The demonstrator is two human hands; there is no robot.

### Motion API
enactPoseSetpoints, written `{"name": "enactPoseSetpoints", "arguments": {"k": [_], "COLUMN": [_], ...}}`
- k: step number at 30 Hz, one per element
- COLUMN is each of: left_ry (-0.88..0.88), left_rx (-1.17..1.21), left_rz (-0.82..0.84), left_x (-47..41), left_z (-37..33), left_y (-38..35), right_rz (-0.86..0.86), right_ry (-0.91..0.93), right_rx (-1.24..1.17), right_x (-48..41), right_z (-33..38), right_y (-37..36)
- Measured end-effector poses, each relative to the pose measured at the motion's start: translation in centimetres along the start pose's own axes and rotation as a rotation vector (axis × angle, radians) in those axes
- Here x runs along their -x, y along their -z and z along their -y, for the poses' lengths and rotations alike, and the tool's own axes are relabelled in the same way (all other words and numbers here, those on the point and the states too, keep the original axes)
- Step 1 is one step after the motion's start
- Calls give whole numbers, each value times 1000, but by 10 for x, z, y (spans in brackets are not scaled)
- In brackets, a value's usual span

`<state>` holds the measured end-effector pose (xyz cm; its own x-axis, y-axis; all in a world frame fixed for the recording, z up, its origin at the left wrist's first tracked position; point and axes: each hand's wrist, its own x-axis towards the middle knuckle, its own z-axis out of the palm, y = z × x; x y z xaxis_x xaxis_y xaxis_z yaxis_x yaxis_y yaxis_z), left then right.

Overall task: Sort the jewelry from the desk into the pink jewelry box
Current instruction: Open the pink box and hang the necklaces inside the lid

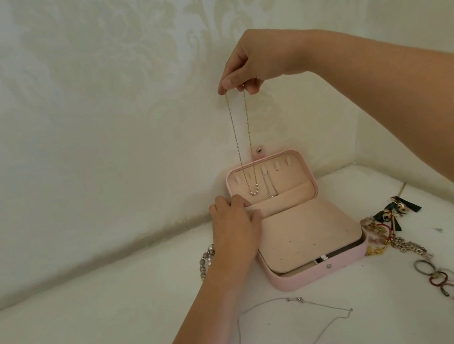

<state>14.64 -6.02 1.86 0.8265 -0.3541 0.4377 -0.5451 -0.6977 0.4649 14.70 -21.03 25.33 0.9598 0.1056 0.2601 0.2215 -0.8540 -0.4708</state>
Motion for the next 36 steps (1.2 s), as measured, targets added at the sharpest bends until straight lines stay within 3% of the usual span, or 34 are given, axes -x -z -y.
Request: {"name": "enactPoseSetpoints", "arguments": {"k": [19, 28, 36], "left_ry": [-2, -16, -22], "left_rx": [-4, 0, -27], "left_rz": [-41, -79, -64], "left_x": [1, 0, -1], "left_z": [0, 1, 2], "left_y": [-3, -4, -3], "right_rz": [68, 91, -31], "right_ry": [-111, -117, 17], "right_rx": [-176, -73, 47], "right_x": [14, 19, 27], "right_z": [-30, -38, -50], "right_y": [-43, -78, -104]}}
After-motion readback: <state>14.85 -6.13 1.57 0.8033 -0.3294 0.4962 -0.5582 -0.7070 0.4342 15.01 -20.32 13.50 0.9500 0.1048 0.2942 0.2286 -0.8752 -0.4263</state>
